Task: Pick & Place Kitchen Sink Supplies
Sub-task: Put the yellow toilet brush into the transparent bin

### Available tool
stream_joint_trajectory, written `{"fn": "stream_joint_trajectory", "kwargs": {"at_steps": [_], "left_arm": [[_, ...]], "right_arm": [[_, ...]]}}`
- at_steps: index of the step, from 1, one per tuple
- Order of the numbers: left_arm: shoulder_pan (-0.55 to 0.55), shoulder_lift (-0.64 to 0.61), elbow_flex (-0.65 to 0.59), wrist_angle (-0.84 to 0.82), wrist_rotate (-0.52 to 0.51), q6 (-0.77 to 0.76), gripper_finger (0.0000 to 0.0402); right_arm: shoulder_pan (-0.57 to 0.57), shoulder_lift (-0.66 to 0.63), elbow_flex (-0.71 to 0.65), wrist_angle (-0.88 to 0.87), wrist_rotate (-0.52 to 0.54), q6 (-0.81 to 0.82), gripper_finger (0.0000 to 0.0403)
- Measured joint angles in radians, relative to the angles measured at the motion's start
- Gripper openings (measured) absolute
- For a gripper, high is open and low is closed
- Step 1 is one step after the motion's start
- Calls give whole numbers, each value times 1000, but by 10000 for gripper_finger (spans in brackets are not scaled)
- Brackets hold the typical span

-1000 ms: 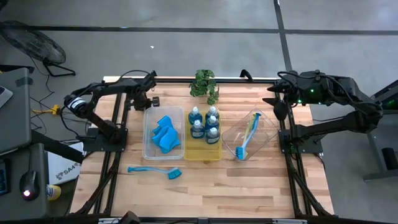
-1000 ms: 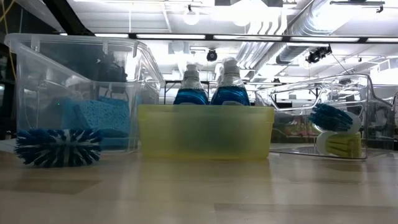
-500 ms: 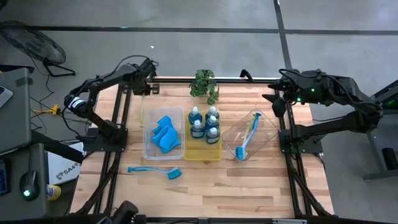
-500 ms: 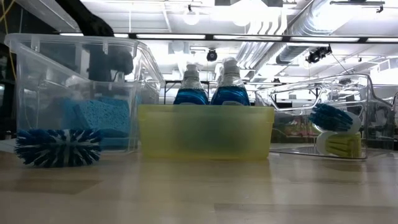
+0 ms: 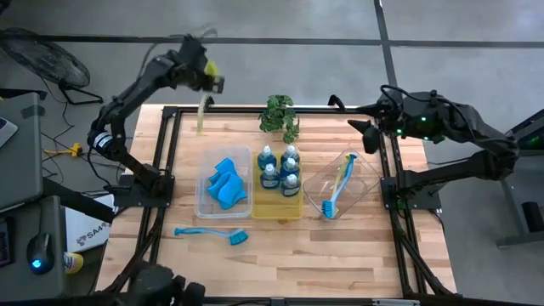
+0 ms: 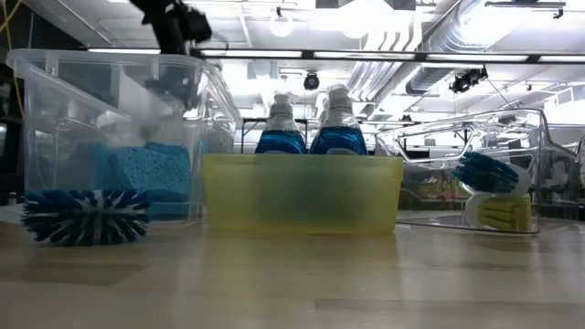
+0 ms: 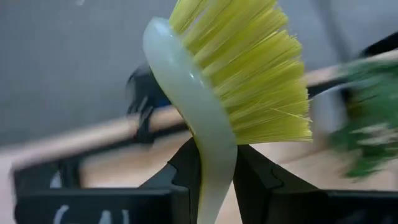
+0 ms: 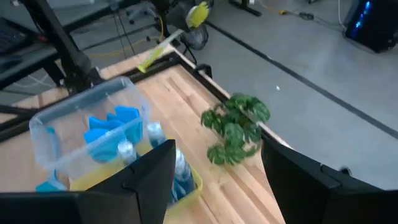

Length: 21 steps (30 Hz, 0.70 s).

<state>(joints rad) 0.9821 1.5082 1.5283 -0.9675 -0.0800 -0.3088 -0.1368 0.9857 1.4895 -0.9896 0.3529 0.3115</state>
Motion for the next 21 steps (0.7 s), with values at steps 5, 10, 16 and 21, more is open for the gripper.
{"fn": "stream_joint_trajectory", "kwargs": {"at_steps": [5,10,16,21], "left_arm": [[-15,-2,152,115,152,70,63],[-75,-2,221,277,286,84,65],[-171,-2,234,435,396,66,66],[-263,-2,234,542,458,61,64]], "right_arm": [[0,64,0,114,0,-56,232],[-1,141,0,266,7,-133,232],[-17,220,0,464,-18,-197,232],[-64,286,0,576,-100,-208,232]]}}
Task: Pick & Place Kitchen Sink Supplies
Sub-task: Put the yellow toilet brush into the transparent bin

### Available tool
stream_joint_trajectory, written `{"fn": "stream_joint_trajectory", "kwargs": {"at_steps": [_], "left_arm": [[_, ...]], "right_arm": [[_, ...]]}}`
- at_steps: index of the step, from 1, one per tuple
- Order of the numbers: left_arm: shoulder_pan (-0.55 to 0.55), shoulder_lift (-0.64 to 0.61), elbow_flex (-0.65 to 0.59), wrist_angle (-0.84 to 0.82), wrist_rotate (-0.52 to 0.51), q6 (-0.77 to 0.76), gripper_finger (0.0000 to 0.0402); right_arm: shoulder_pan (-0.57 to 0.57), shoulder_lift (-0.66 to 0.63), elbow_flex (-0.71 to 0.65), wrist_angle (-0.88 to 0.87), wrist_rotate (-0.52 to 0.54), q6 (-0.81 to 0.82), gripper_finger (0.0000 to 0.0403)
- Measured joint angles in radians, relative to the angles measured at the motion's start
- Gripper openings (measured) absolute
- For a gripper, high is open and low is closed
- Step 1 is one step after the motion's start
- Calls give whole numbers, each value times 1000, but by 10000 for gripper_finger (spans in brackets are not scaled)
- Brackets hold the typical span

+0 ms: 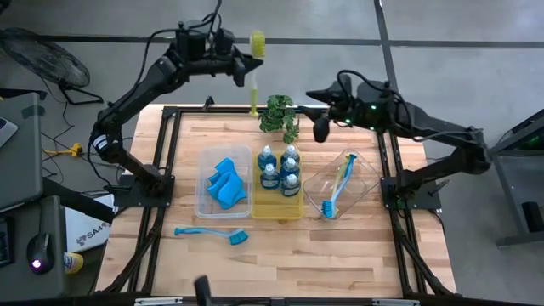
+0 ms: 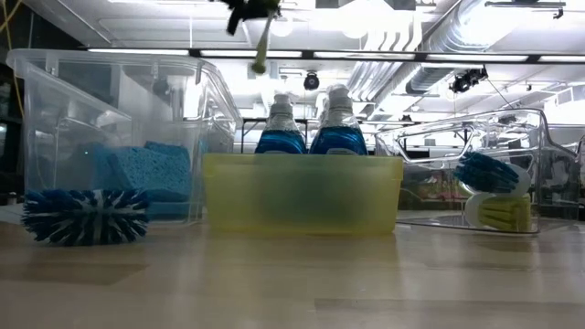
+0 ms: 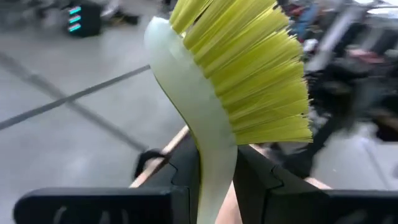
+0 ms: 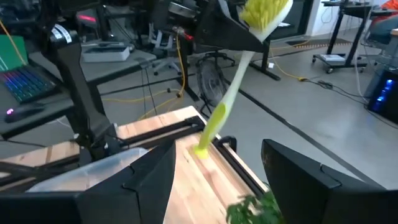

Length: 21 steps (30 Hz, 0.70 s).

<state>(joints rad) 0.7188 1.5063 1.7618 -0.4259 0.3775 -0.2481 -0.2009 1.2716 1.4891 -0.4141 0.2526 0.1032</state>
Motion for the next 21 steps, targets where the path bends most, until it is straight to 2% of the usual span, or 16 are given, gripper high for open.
{"fn": "stream_joint_trajectory", "kwargs": {"at_steps": [8,17,21], "left_arm": [[-145,0,0,129,60,56,64],[-241,0,0,145,53,111,64],[-267,0,0,145,50,115,64]], "right_arm": [[-49,93,0,142,-49,-7,232],[-82,153,0,282,-214,0,232],[-80,164,0,306,-226,0,232]]}}
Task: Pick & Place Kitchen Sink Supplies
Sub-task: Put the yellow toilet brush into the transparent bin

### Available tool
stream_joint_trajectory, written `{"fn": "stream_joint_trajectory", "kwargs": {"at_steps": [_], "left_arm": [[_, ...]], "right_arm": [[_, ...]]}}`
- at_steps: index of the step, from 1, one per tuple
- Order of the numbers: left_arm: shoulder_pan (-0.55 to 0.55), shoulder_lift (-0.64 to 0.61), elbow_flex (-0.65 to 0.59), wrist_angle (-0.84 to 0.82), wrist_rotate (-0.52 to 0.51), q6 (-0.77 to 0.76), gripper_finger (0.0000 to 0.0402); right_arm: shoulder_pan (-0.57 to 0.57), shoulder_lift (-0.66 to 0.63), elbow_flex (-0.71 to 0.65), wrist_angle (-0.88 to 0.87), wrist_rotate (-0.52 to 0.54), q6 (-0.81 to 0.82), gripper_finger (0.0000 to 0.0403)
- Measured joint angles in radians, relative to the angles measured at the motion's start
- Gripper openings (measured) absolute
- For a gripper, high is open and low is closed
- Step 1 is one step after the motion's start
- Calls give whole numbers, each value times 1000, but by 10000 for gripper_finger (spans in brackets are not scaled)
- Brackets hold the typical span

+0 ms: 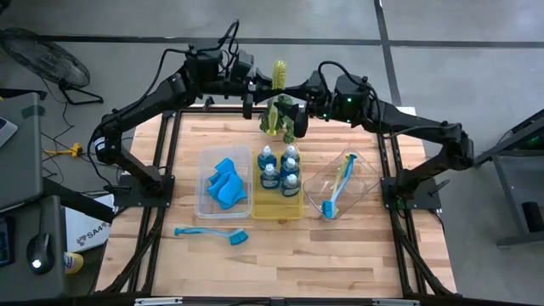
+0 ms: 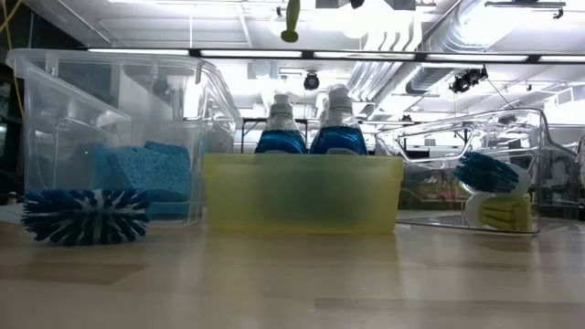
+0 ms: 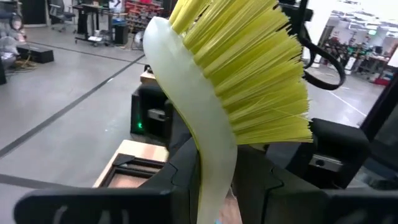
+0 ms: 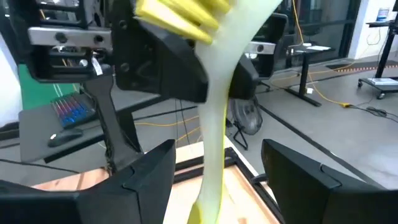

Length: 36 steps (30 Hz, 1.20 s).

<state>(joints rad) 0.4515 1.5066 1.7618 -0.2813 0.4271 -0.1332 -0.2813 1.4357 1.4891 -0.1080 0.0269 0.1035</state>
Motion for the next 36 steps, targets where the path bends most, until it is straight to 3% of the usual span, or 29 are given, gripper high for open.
{"fn": "stream_joint_trajectory", "kwargs": {"at_steps": [10,27,36], "left_arm": [[-22,1,0,-1,-2,5,64],[-20,1,0,-3,-1,1,69],[-20,1,0,1,12,-3,68]], "right_arm": [[0,6,0,22,-69,-4,220],[0,6,0,27,-72,-22,32],[-1,6,0,38,-109,-26,37]]}}
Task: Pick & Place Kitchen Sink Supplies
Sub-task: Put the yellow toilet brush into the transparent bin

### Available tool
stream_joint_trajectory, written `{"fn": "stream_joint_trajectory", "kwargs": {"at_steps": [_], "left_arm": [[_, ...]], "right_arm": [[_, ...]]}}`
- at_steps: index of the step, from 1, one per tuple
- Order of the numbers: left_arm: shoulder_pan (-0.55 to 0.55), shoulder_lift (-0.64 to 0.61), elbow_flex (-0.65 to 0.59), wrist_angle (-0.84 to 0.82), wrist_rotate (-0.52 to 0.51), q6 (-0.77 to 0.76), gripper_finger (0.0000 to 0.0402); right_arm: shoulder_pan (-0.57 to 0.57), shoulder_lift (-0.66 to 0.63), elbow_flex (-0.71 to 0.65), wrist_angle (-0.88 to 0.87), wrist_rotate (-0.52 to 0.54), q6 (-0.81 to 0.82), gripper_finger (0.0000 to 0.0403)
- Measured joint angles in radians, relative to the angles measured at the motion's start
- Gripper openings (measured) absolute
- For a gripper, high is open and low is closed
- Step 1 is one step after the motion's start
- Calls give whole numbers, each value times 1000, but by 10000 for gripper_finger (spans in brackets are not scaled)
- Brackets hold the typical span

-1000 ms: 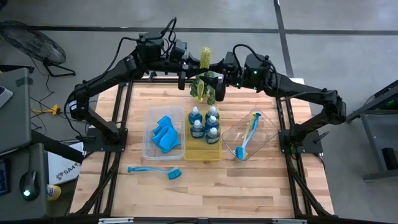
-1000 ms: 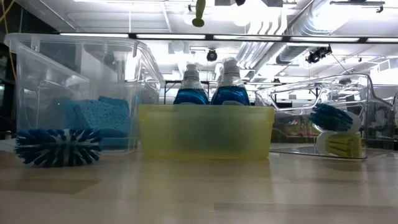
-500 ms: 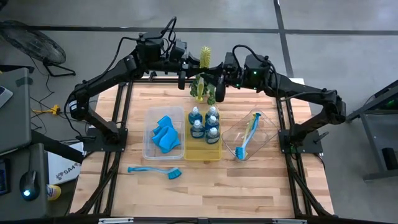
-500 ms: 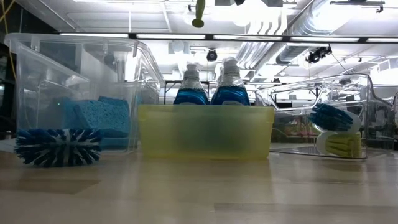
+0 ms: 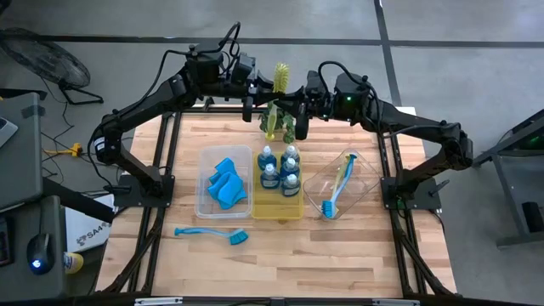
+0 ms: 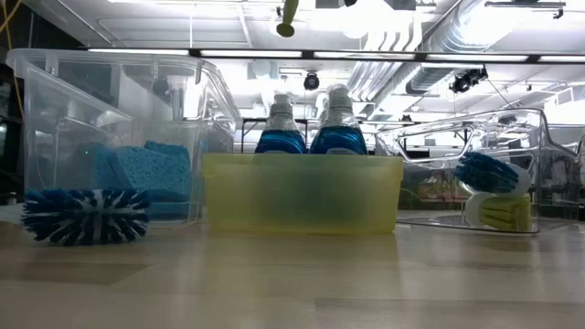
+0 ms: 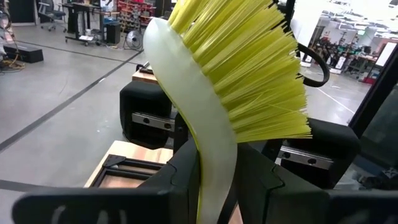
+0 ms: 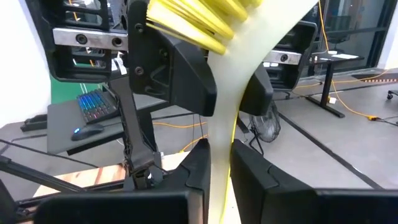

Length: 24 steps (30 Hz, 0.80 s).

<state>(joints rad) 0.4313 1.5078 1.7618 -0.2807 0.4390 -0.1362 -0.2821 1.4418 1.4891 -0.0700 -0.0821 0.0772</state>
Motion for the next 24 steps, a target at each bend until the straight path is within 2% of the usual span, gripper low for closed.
{"fn": "stream_joint_trajectory", "kwargs": {"at_steps": [15,24], "left_arm": [[0,0,0,-5,0,-3,71],[0,1,-1,-9,-6,-2,71]], "right_arm": [[0,0,0,6,-25,-10,33],[1,-2,0,51,-34,31,174]]}}
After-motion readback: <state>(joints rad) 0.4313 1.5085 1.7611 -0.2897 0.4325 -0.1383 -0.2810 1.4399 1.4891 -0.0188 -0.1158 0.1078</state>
